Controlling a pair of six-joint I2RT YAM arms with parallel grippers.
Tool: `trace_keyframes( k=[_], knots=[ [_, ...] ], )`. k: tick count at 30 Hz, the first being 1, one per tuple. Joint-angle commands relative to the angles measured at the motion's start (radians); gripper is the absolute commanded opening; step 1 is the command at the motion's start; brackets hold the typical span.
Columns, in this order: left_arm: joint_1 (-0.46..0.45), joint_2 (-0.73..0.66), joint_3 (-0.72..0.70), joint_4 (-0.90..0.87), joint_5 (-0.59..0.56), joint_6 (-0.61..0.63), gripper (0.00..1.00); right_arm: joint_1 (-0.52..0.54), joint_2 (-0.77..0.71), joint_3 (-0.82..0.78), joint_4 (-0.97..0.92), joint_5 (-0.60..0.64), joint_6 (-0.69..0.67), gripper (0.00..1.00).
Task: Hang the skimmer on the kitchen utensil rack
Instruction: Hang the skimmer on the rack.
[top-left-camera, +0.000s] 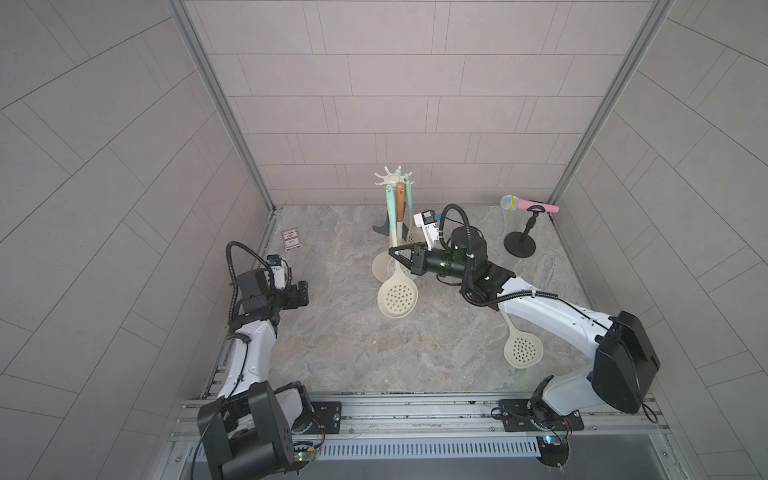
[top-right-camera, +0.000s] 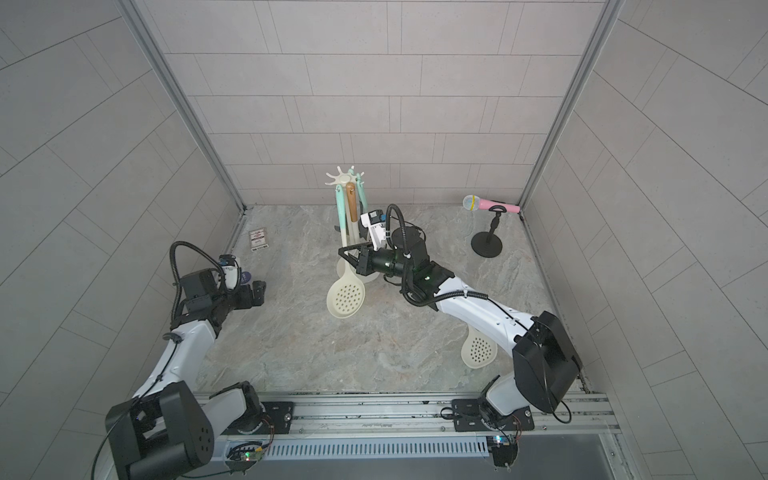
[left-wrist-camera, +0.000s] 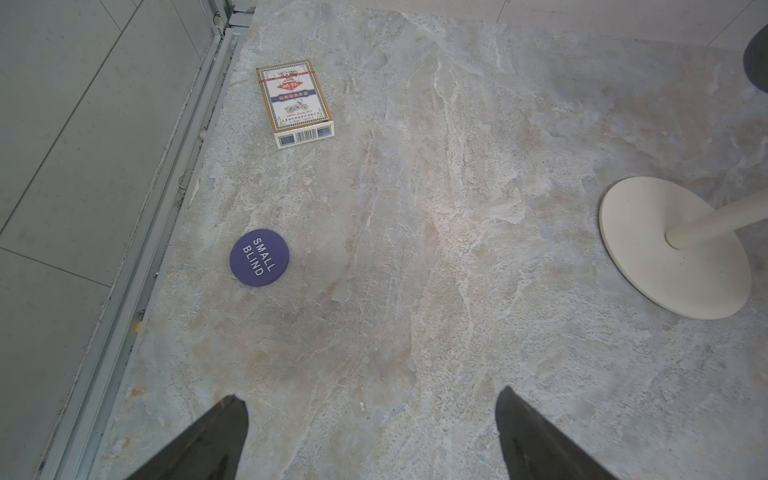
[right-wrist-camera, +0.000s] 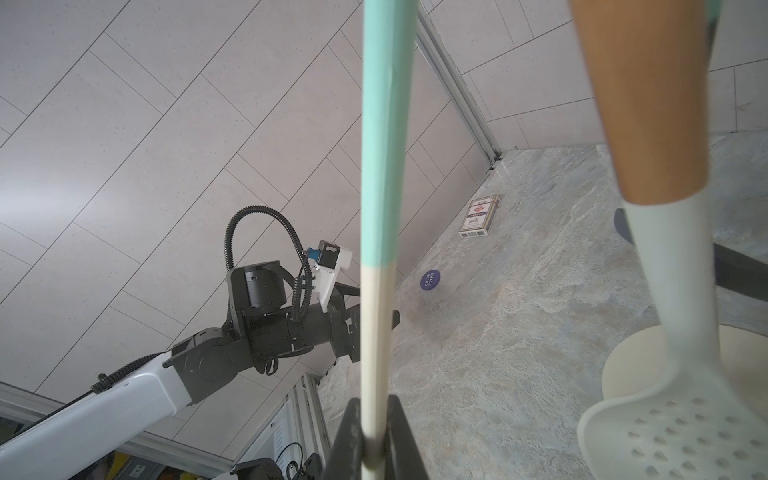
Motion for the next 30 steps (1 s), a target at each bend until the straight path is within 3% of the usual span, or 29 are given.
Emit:
trace_keyframes(
  k=[1,6,18,21,25,28,29,30],
  knots=[
    [0.007,-0.010,0.006,0.000,0.010,0.025,1.00,-0.011,0.060,-0.036,-0.005,0.014,0.066,0.00],
    [0.008,-0.013,0.006,-0.002,0.012,0.027,1.00,-0.011,0.124,-0.047,0.040,0.019,0.072,0.01],
    [0.007,0.001,0.015,-0.020,0.040,0.045,1.00,-0.011,0.158,-0.041,0.082,0.038,0.115,0.35],
    [0.008,0.019,0.014,-0.002,0.054,0.042,1.00,-0.013,0.141,-0.052,0.061,0.060,0.117,0.56],
    [0.007,0.048,0.035,0.010,0.081,0.040,1.00,-0.026,0.108,-0.069,0.016,0.062,0.111,0.74],
    [0.007,0.074,0.106,-0.027,0.112,0.030,1.00,-0.046,0.053,-0.109,-0.005,0.061,0.114,0.86],
    [0.007,0.087,0.141,-0.050,0.136,0.025,1.00,-0.052,0.027,-0.126,-0.023,0.063,0.107,0.99],
    [0.007,0.100,0.176,-0.073,0.161,0.022,1.00,-0.057,-0.001,-0.143,-0.043,0.069,0.098,1.00]
  ],
)
